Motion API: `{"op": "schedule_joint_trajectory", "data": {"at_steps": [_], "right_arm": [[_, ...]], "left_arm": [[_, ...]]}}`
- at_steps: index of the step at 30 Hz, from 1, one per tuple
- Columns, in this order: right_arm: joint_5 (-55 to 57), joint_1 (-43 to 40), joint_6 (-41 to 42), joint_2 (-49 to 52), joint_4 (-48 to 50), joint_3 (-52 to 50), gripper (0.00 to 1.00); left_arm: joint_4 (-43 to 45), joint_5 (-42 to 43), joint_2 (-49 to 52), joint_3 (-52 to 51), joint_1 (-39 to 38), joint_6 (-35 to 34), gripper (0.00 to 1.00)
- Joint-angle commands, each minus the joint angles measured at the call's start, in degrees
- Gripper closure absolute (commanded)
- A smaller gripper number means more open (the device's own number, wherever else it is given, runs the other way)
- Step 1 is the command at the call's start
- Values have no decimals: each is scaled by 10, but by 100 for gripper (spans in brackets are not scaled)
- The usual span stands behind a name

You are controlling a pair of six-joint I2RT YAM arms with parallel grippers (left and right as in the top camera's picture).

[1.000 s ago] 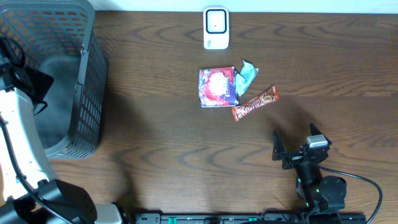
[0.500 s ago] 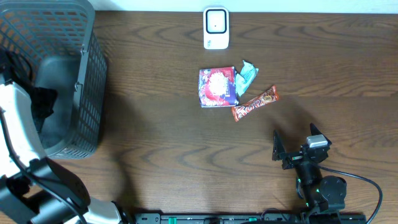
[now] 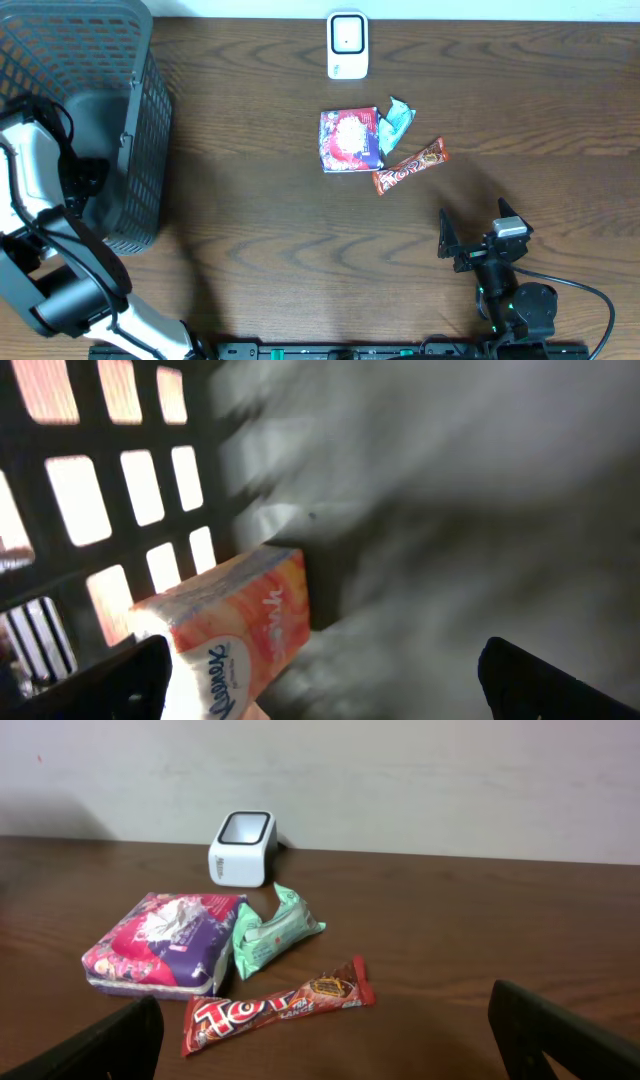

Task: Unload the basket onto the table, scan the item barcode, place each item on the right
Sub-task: 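Reach into the basket and grasp the small orange tissue pack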

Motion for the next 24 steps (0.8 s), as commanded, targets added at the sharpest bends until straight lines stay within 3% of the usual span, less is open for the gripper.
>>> {"op": "schedule_joint_trajectory", "data": {"at_steps": [1,14,18,24], "right_arm": [[1,0,2,-2,-1,-2,1],[1,0,2,-2,-1,-2,1],[1,0,2,-2,-1,-2,1],[1,0,2,-2,-1,-2,1]], "left_arm": [[-7,-3,19,-5,0,-28,2],[-7,-4,37,-5,0,-36,3],[0,-3,44,-7,0,-36,22],[12,-5,49,-13,0,-16,23]]}}
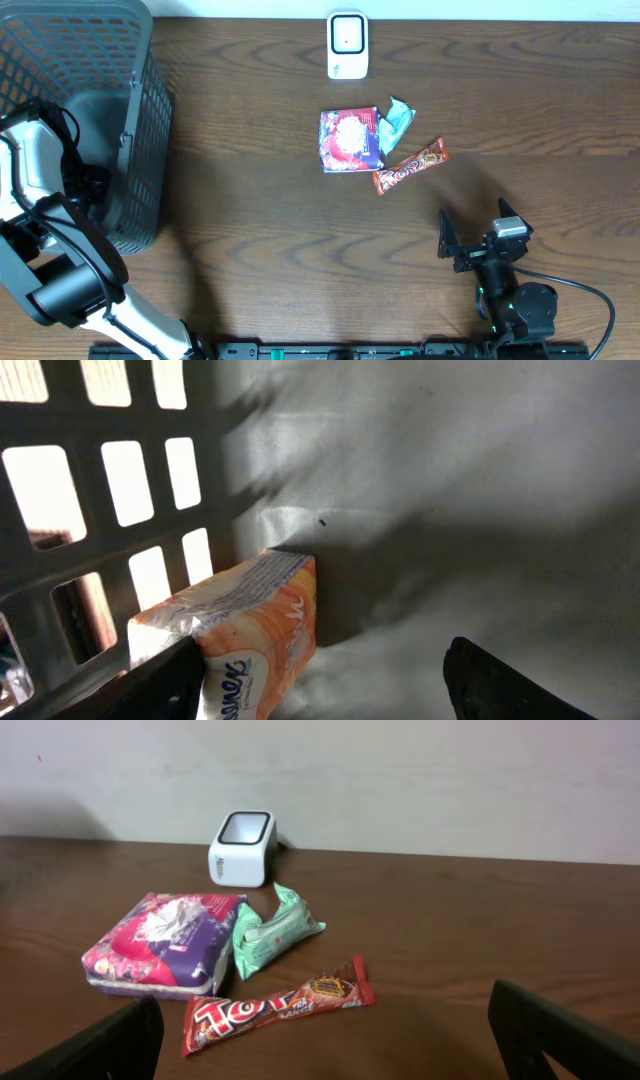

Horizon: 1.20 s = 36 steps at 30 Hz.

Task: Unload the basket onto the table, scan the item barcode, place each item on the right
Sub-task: 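Reach into the basket and grasp the small orange tissue pack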

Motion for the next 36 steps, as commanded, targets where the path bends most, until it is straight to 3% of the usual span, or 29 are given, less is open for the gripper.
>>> {"op": "schedule_joint_trajectory", "data": {"at_steps": [1,4,6,8,9,12,16,19,24,29,30,36], "right_arm": [[1,0,2,-2,-1,-2,1],[1,0,2,-2,-1,-2,1],[1,0,2,-2,-1,-2,1],[1,0,2,-2,-1,-2,1],[1,0,2,-2,-1,-2,1],[1,0,2,-2,-1,-2,1],[1,0,2,-2,-1,-2,1],[1,0,2,-2,-1,-2,1],[1,0,1,-2,-1,-2,1],[1,0,2,-2,-1,-2,1],[1,0,2,-2,-1,-2,1],[1,0,2,-2,-1,-2,1]], "left_arm": [[14,-1,19,-12,0,24,24],[39,-1,19,-12,0,56,25],[74,0,19,-12,0,114,32],[110,0,19,-12,0,194,51],[122,0,19,-11,0,234,53],[132,6,19,1,0,281,53],[135,131,13,47,0,308,52],[122,158,0,76,0,304,36],[56,158,-12,78,0,265,32],[2,110,-3,43,0,264,17],[-2,96,-1,30,0,249,4],[23,86,0,-31,0,200,3]]}}
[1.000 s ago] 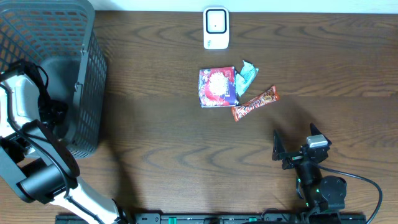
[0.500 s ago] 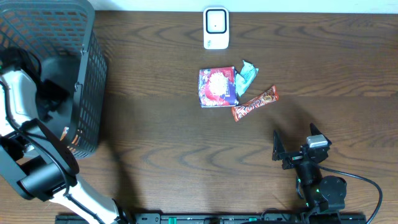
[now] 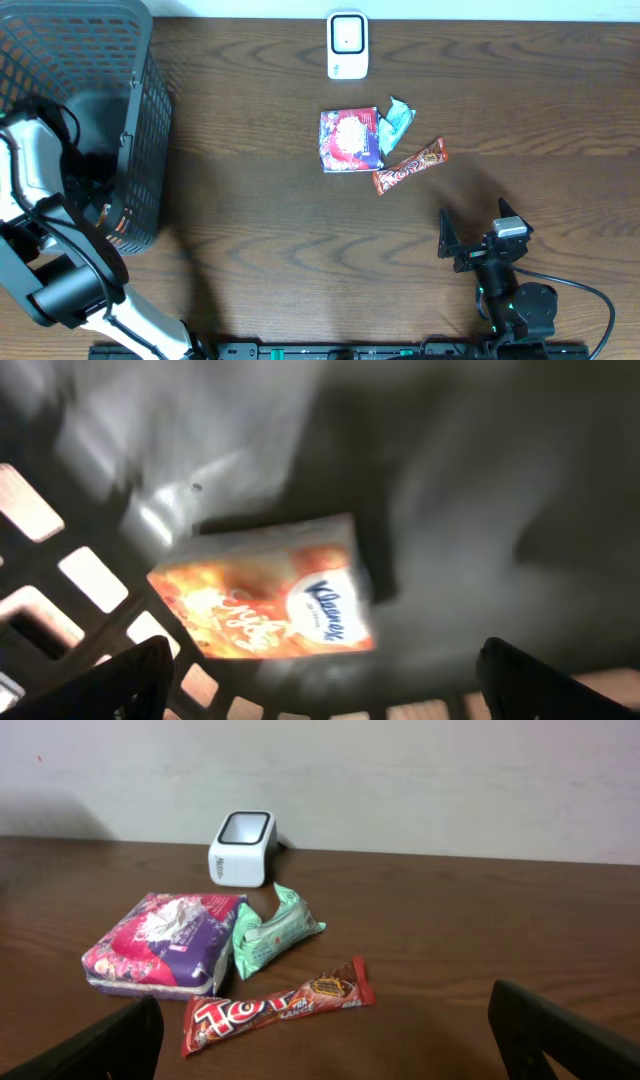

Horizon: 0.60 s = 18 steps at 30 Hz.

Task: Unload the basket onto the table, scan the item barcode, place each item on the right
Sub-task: 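Reach into the basket and grasp the small orange tissue pack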

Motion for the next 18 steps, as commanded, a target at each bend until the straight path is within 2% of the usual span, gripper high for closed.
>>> {"op": "schedule_joint_trajectory", "data": {"at_steps": [1,7,9,10,13,14,16,17,18], "right_arm": [[1,0,2,-2,-1,-2,1],[1,0,2,-2,-1,-2,1],[1,0,2,-2,-1,-2,1],[1,0,2,-2,-1,-2,1],[1,0,2,-2,-1,-2,1],[1,0,2,-2,-1,-2,1],[1,0,2,-2,-1,-2,1],[1,0,2,-2,-1,-2,1],[1,0,2,-2,-1,-2,1]], "left_arm": [[17,-26,4,-29,0,-28,3],[56,-41,10,-74,0,-54,4],[76,-41,10,-88,0,-53,11],[84,-41,10,-92,0,-53,18],[100,-41,10,-96,0,-53,56],[104,-41,10,-96,0,-53,61],[113,-41,10,-96,0,-53,79],[123,-40,10,-95,0,-53,92],[127,-40,10,-93,0,-53,93]]}}
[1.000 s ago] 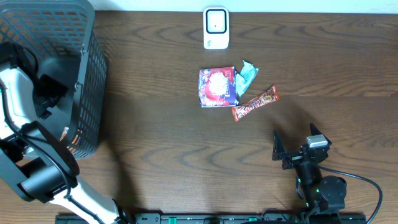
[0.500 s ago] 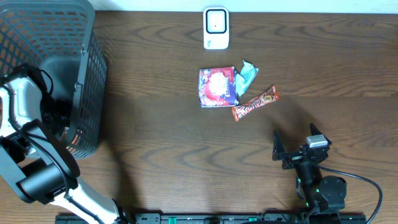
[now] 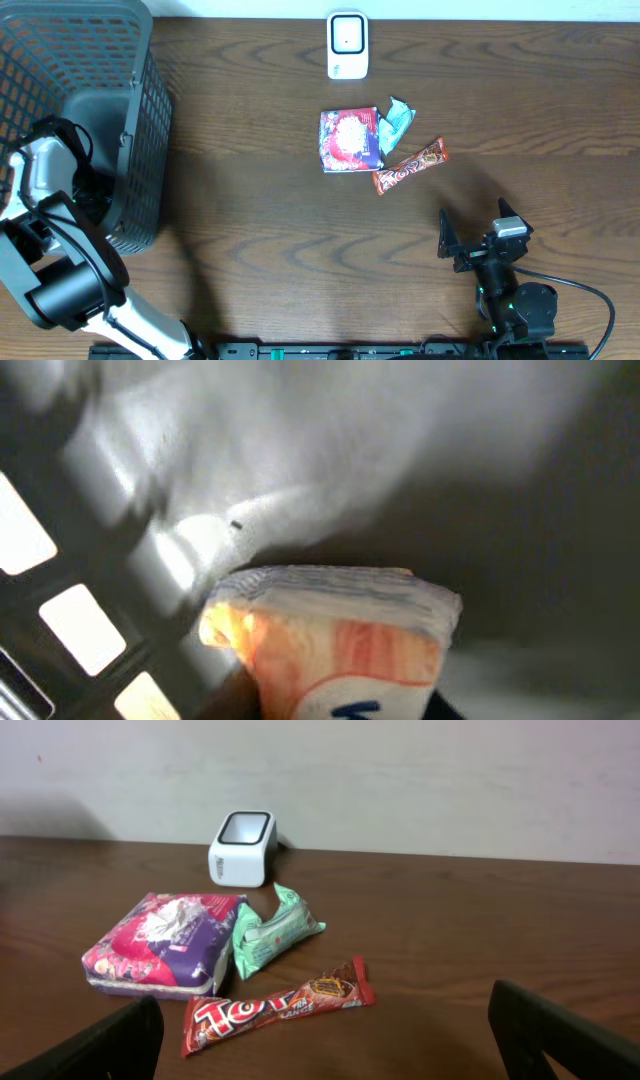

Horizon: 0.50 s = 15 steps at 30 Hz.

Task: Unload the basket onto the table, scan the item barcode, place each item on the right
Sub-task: 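Reach into the basket and grasp the small orange tissue pack, then place the orange tissue pack on the table left of the wipes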

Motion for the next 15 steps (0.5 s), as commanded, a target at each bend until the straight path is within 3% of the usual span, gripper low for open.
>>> {"op": "schedule_joint_trajectory", "data": {"at_steps": [1,7,15], "right_arm": [[1,0,2,-2,-1,-2,1],[1,0,2,-2,-1,-2,1],[1,0,2,-2,-1,-2,1]], "left_arm": [[29,17,17,2,0,-2,93],[-2,29,-8,116,0,-3,93],[35,135,-125,322,-1,-2,92]]}}
